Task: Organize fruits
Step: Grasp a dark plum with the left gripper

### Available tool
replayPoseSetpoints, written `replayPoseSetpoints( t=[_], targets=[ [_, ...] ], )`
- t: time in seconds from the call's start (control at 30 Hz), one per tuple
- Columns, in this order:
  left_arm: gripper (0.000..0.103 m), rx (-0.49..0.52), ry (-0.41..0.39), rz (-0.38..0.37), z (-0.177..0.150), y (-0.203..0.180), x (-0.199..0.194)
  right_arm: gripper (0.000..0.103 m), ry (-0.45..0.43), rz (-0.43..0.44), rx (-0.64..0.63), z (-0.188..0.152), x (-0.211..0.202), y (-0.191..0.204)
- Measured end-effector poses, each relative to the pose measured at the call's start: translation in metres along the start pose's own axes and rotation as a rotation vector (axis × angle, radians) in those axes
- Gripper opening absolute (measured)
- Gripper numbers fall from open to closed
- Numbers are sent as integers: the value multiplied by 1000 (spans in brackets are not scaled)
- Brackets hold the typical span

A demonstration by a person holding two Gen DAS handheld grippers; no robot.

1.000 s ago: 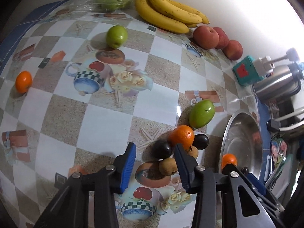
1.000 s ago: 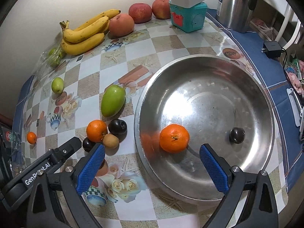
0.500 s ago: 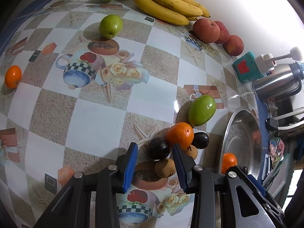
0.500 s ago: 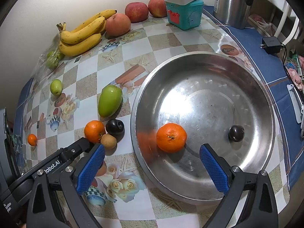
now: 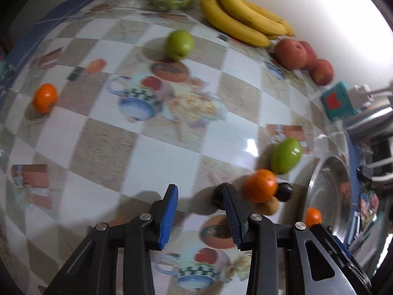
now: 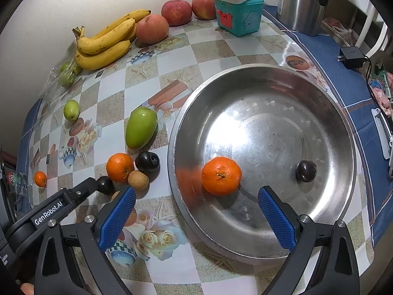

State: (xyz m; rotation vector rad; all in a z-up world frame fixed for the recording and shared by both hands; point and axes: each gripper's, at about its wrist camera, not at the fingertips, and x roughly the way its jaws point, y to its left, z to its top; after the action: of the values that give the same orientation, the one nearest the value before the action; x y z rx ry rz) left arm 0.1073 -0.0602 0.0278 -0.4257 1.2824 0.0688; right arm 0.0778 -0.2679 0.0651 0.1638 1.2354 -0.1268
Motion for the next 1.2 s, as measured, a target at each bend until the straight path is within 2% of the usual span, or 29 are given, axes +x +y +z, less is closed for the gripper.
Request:
replayPoseSetpoints(
  t=[0.07,0.2,0.33,0.5,0.73,1.0,1.2],
  targets=[
    [42,-44,-8,13,2,12,-2,100,-1,0,1,0,0,0],
    [42,-89,-31,-10,5,22,-8,100,-1,2,-1,0,0,1],
    [42,-48,-48,-69,6,11,-12,100,1,3,-8,0,0,3],
    [42,-26,0,-115,4,-2,2,100,1,1,-7,0,0,2],
    [39,-36,39,-134,2,-4,19,100,8,-4,-20,0,2,4],
    [29,-53,44,-132,3,-2,23,100,12,-11,-29,-1,4,5],
    [27,-50,38,-149,2,-1,18,100,12,-11,-29,-1,5,5]
  ],
)
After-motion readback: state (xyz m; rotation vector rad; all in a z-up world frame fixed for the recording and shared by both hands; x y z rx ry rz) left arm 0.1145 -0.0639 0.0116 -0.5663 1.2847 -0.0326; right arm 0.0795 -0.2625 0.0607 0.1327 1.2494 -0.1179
